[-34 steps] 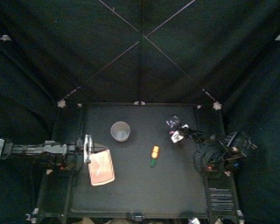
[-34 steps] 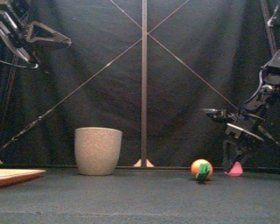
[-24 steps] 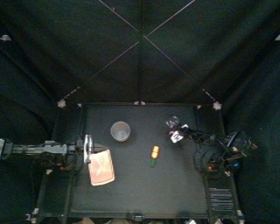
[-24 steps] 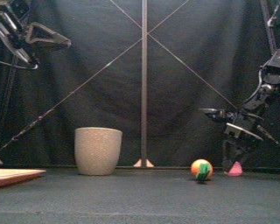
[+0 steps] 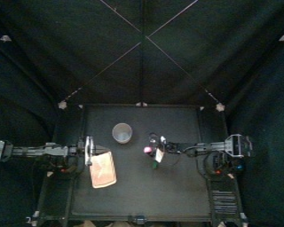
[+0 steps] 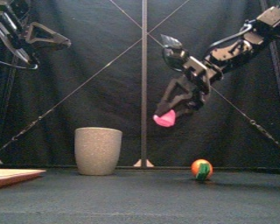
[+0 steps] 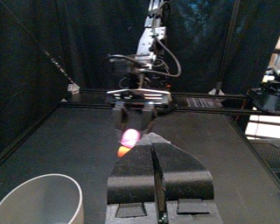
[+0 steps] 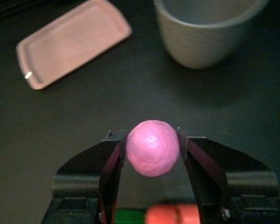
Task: Pick the pink ball then place it on the pink plate
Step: Place pink ball on the pink plate
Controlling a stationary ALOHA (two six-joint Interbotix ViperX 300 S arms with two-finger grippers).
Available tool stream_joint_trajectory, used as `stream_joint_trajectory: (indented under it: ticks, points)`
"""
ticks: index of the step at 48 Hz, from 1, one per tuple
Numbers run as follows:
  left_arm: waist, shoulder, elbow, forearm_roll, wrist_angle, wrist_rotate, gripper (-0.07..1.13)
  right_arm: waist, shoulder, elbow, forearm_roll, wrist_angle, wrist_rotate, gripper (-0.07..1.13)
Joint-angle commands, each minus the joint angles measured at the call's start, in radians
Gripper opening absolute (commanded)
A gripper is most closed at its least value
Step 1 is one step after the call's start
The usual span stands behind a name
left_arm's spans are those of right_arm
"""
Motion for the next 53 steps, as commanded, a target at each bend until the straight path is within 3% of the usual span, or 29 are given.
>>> stream_joint_trajectory:
  ticks: [1,8,17,34,45,53]
  points:
    - [0.002,0.005,-0.014,0.0,-0.009,0.0,-0.02,0.083,0.074,-0.107,0.005,-0.041,0.0,0.66]
    - [0.002,0.005,-0.011,0.0,-0.009,0.0,-0.02,0.155,0.232,-0.25,0.02,-0.066,-0.002,0.66]
    - [0.002,0.003,-0.006,0.0,-0.009,0.0,-0.02,0.186,0.426,-0.462,0.005,-0.098,-0.009,0.66]
    - [0.058,-0.008,-0.02,0.005,-0.009,0.006,-0.02,0.169,0.667,-0.831,-0.081,0.0,-0.002,0.66]
    - [0.063,-0.012,-0.018,0.005,-0.009,0.005,-0.02,0.141,0.753,-0.968,-0.092,0.058,-0.003,0.66]
    - [0.063,-0.014,-0.02,0.005,-0.009,0.005,-0.02,0.112,0.799,-1.029,-0.118,0.1,-0.003,0.74]
